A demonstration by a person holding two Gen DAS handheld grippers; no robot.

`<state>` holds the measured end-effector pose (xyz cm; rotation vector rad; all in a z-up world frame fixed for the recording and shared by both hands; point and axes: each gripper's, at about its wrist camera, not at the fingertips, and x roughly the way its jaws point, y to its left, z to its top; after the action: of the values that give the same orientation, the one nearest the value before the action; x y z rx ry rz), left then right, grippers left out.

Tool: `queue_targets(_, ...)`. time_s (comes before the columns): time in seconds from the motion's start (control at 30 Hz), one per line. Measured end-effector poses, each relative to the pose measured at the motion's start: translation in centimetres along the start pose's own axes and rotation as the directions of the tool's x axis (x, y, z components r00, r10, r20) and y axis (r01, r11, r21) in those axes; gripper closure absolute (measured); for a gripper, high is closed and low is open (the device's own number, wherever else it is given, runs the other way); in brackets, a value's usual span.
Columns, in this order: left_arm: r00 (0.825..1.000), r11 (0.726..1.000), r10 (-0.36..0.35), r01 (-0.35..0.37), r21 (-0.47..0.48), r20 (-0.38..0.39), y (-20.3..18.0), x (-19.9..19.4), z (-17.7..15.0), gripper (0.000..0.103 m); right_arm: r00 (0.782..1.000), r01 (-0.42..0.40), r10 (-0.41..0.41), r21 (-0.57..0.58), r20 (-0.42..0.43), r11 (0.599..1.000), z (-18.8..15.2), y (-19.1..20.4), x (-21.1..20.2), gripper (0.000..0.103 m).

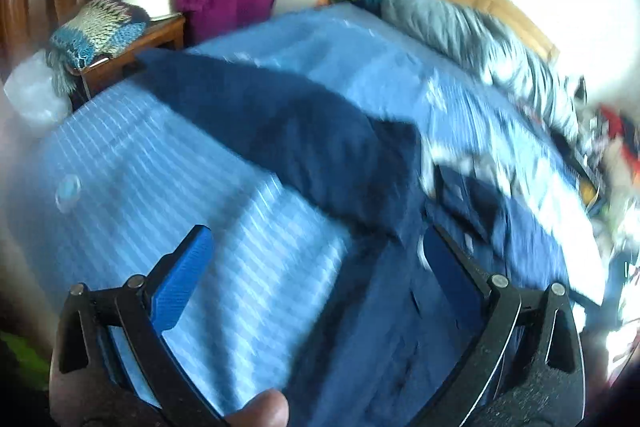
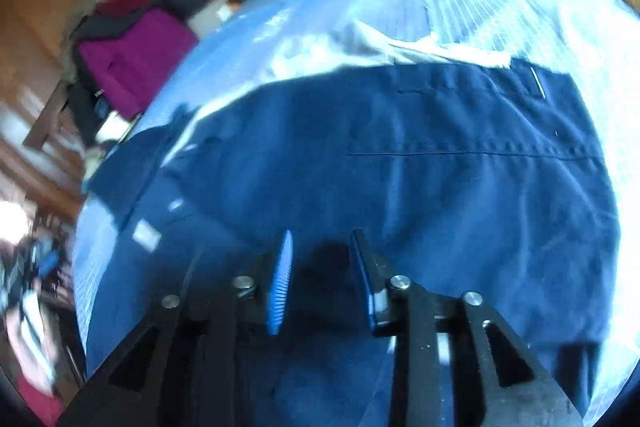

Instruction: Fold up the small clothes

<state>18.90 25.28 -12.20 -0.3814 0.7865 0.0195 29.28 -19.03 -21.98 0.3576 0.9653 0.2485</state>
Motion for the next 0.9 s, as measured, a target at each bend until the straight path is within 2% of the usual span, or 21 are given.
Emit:
queue_targets(0.07,1.0,0.998,0.021,-0.021,-0.066,0.008,3.2,1.6,3.0,0.0,0.999,-0.021,0.022,-0.023,0.032,1.0,-0.5,1.4,-1.0,0.05)
queue_targets(0.17,0.996,0.988,0.084,-0.084,-0.13,-0.01,8.3,4.9,6.9,0.0,0.999,-0.04,0.041,-0.04,0.031,0.998,-0.9,3.3,-1.0,0.05)
queue_targets(0.33,0.991,0.966,0.119,-0.13,-0.222,-0.063,15.0,9.2,9.5,0.0,0.998,-0.051,0.053,-0.072,0.026,0.996,-2.7,5.4,-1.7,0.05)
queue_targets(0.43,0.995,0.965,0.068,-0.083,-0.25,-0.071,16.7,10.9,10.1,0.0,0.998,-0.057,0.059,-0.068,0.023,0.996,-3.0,5.6,-1.4,0.05)
queue_targets(0.6,0.995,0.965,0.062,-0.079,-0.251,-0.075,16.9,12.8,10.8,0.002,0.999,-0.046,0.046,-0.028,0.003,0.999,-3.3,5.1,-0.1,0.05)
queue_targets(0.67,0.996,0.962,0.064,-0.08,-0.262,-0.069,17.1,13.1,11.0,0.007,0.999,-0.048,0.048,-0.039,-0.004,0.998,-3.5,5.4,0.2,0.05)
queue_targets(0.87,0.994,0.954,0.086,-0.102,-0.281,-0.068,17.7,14.4,11.2,0.039,0.997,-0.075,0.073,-0.067,-0.025,0.995,-4.1,7.0,0.7,0.05)
queue_targets(0.9,0.994,0.955,0.082,-0.098,-0.279,-0.067,17.7,14.5,11.3,0.057,0.997,-0.078,0.077,-0.064,-0.022,0.995,-4.1,7.1,0.6,0.05)
